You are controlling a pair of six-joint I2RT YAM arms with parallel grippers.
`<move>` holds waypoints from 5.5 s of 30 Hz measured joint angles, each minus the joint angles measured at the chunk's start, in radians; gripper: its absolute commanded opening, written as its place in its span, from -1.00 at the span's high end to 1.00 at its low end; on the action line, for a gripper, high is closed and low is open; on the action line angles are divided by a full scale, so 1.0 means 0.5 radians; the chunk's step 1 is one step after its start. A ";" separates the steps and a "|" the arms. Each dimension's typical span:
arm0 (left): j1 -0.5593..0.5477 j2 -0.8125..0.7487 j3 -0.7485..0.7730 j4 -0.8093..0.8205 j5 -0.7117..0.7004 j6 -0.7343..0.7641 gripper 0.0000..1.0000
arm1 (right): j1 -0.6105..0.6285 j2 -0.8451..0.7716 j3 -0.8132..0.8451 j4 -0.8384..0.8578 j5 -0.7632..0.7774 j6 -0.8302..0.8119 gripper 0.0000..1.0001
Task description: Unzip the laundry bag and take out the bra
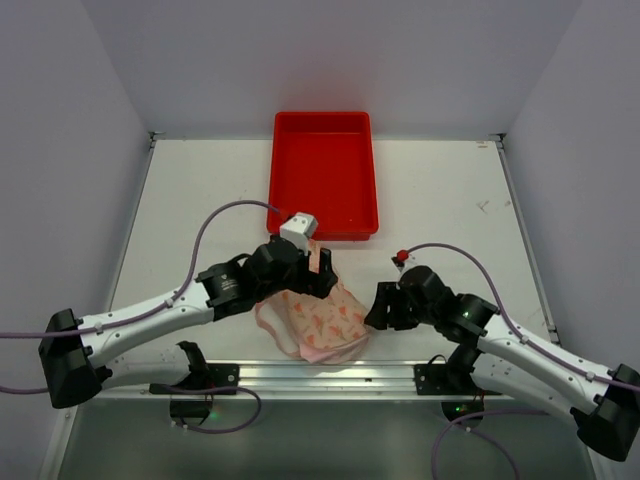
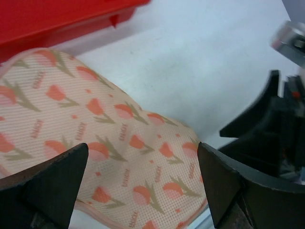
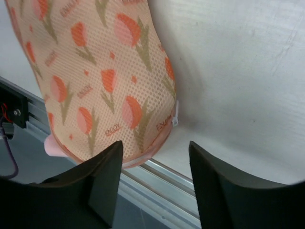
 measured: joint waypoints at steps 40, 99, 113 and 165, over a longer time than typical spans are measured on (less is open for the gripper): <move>2.000 -0.674 -0.342 -0.342 0.227 0.262 -1.00 | 0.884 2.261 1.965 -0.157 0.941 -0.872 0.25; 1.906 -0.284 -0.337 -0.176 1.204 0.469 -1.00 | -0.426 0.601 0.753 -0.391 0.629 -0.271 1.00; 1.901 -0.440 -0.381 -0.182 1.086 0.536 -1.00 | -0.817 0.348 0.768 -0.442 0.436 -0.337 -0.57; 1.911 -0.497 -0.402 -0.232 0.780 0.531 -1.00 | 1.415 1.896 1.378 -0.142 0.635 -1.081 -0.71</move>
